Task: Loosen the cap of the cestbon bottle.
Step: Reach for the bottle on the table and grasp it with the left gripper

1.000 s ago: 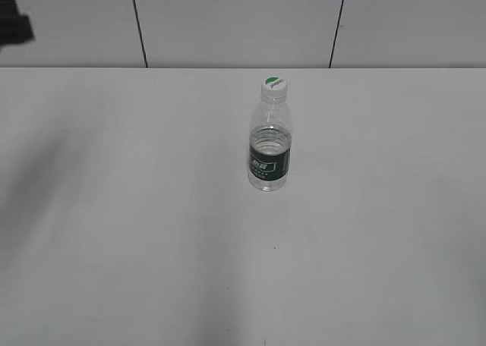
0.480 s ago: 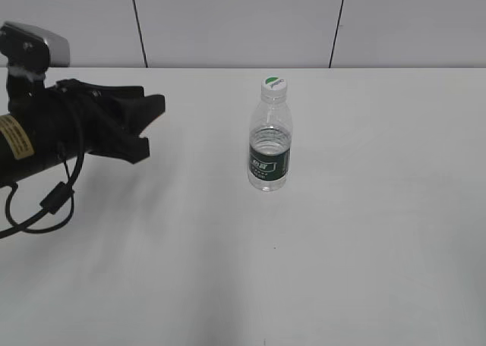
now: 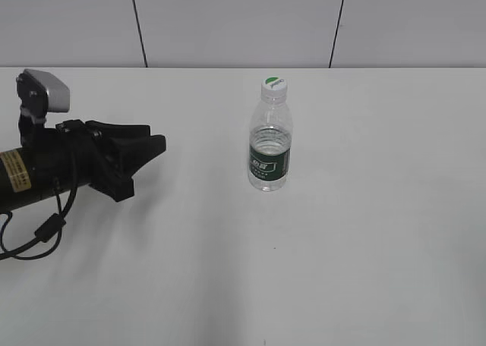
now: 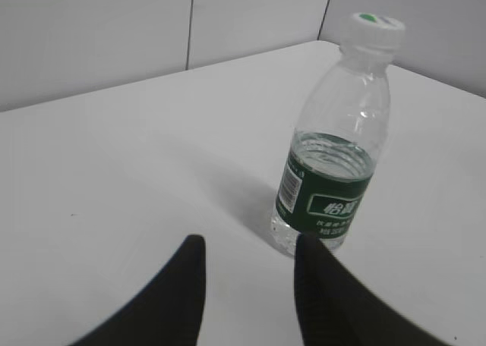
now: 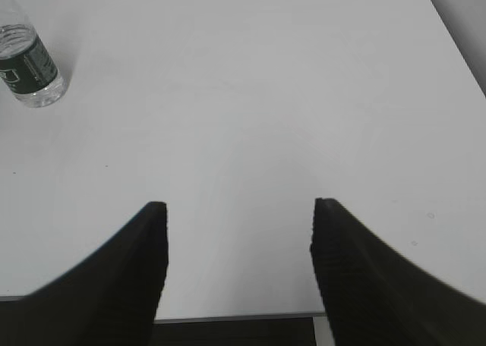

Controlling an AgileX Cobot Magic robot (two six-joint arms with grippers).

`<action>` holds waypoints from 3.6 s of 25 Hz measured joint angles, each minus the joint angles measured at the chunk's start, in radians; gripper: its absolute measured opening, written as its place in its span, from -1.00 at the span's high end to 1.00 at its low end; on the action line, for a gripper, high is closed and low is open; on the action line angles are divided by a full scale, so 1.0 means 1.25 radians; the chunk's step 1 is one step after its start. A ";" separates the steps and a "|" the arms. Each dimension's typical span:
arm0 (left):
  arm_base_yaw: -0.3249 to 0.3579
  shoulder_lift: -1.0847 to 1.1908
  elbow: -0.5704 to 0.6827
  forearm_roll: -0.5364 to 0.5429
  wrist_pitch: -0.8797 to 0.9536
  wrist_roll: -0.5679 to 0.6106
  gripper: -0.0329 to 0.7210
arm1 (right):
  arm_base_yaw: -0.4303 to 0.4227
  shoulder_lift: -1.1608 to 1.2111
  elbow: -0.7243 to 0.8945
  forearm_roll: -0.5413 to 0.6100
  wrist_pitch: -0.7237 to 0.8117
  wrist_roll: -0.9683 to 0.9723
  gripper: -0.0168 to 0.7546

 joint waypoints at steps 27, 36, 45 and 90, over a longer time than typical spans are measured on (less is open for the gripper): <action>-0.020 0.145 -0.145 0.077 -0.043 -0.001 -0.53 | 0.000 0.012 0.000 0.006 0.000 0.001 -0.25; -0.085 0.233 -0.292 0.142 -0.015 -0.003 -0.54 | 0.000 0.017 0.000 0.006 -0.001 0.001 -0.25; -0.144 0.359 -0.434 0.178 -0.010 -0.064 -0.54 | 0.000 0.017 0.000 0.006 -0.001 0.001 -0.25; -0.189 0.464 -0.590 0.275 -0.024 -0.147 -0.14 | 0.000 0.551 -0.229 0.123 -0.004 0.098 -0.25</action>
